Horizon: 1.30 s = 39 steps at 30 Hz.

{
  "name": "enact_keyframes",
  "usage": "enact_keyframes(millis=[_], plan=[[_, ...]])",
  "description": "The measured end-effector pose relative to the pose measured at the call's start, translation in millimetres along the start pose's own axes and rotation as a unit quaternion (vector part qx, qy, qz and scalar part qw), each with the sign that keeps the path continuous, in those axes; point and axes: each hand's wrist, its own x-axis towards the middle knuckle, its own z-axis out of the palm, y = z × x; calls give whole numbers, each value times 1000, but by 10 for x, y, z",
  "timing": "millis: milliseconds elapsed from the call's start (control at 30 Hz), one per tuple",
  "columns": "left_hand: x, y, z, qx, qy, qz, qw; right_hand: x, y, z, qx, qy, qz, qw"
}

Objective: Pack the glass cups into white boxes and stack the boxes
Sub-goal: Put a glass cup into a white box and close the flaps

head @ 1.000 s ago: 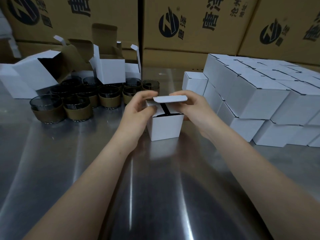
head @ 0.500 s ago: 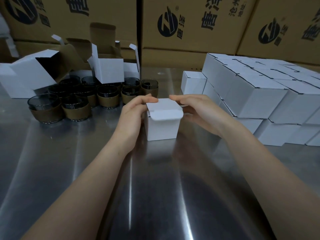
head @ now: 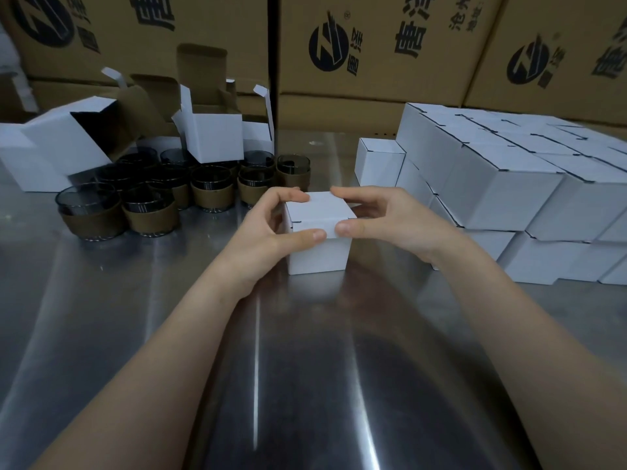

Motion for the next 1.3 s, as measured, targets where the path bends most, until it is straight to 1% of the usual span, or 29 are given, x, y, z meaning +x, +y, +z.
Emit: enact_keyframes(millis=[100, 200, 367, 800, 1033, 1300], plan=[[5, -6, -14, -17, 7, 9, 1000, 10, -2, 8, -1, 14, -5, 1000], [3, 10, 2, -9, 23, 20, 999, 14, 3, 26, 29, 20, -8, 999], [-6, 30, 20, -5, 29, 27, 999, 26, 13, 41, 38, 26, -12, 999], [-15, 54, 31, -9, 14, -9, 1000, -3, -20, 22, -2, 10, -6, 1000], [-17, 70, 63, -4, 23, -11, 1000, -7, -58, 52, 29, 28, 16, 999], [7, 42, 57, -5, 18, -33, 999, 15, -38, 57, 43, 21, 27, 999]])
